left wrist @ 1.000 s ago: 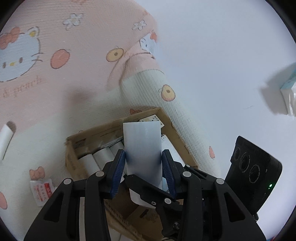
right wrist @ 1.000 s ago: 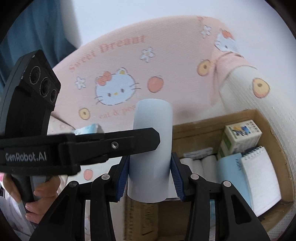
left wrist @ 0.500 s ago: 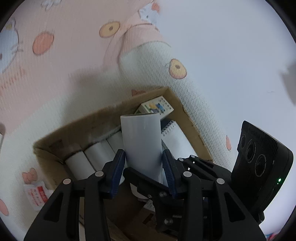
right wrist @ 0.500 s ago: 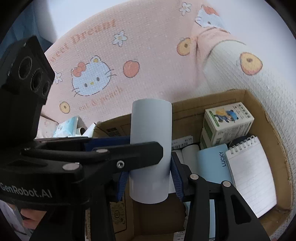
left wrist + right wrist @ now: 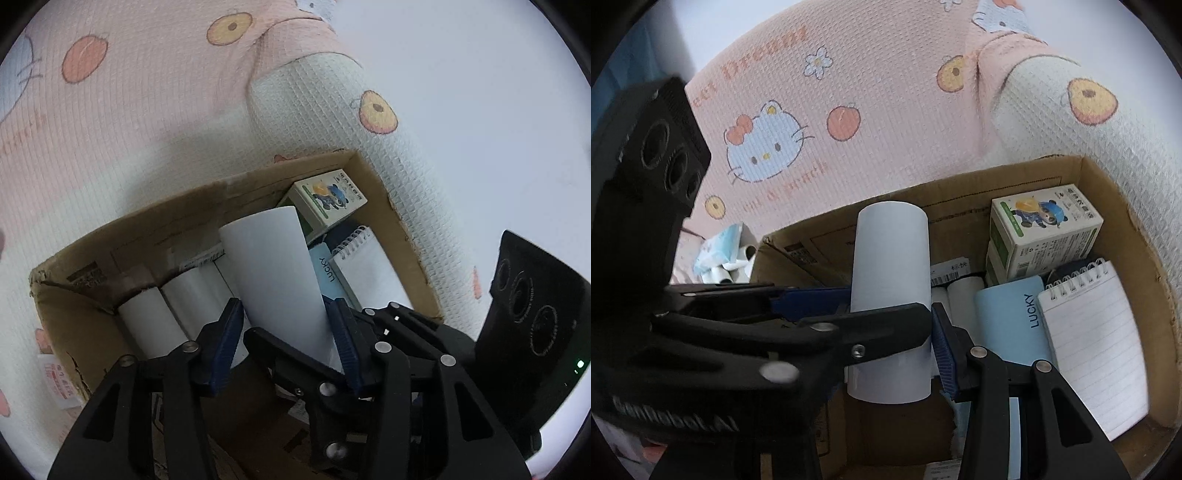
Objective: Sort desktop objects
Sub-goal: 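Lift the tube with both grippers and carry it over the box, then lower the tube into the box beside the white rolls and open both grippers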
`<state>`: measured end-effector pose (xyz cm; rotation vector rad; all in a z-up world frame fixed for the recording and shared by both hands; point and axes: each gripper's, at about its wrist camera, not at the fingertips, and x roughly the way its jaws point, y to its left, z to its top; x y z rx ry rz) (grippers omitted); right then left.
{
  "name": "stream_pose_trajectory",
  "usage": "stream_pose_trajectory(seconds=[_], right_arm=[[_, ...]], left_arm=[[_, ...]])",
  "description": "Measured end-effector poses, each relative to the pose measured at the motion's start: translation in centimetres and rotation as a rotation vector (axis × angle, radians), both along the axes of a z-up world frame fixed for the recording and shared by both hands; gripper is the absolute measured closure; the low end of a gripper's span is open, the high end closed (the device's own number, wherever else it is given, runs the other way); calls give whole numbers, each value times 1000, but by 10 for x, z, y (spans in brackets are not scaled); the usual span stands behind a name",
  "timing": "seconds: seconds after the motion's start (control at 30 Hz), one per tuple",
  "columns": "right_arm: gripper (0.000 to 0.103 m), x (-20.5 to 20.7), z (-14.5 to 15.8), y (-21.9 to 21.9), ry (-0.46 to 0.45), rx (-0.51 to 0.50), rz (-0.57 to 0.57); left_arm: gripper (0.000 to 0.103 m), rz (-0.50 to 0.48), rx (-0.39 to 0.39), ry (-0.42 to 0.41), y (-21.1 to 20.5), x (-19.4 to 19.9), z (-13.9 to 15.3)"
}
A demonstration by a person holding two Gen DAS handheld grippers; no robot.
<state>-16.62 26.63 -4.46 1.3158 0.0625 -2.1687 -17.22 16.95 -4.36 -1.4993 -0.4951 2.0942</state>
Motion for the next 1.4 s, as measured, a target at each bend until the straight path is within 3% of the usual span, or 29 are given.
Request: stream_pose_trajectory(seconds=[0.27,0.47,0.7,0.77,0.8,0.83,0.87,1.17,1.4], right_arm=[[63,-2,-7,4,-11,17,-1],[63,2,-6,8,-5,58,31],[62,6,-3,15,48,166,21],[69,8,-2,19,67,205,-9],[88,9,-2,20,82,227,-27],[92,9,-3,20,88,261,-37],[92,10,-4,19,94,295,-44],[92,7,6,27,91,256,-74],[92,7,7,28,83,263,-76]], left_arm=[[52,9,10,-32,6,-2,-9],[53,4,-102,-47,16,-7,-20],[53,6,-91,-133,21,-22,-36],[53,14,-109,-130,21,-24,-38],[53,20,-127,-134,22,-26,-40],[53,24,-134,-144,21,-27,-43],[53,28,-132,-160,20,-28,-45],[57,106,-166,-251,15,-37,-61],[58,248,-191,-208,-1,-30,-57]])
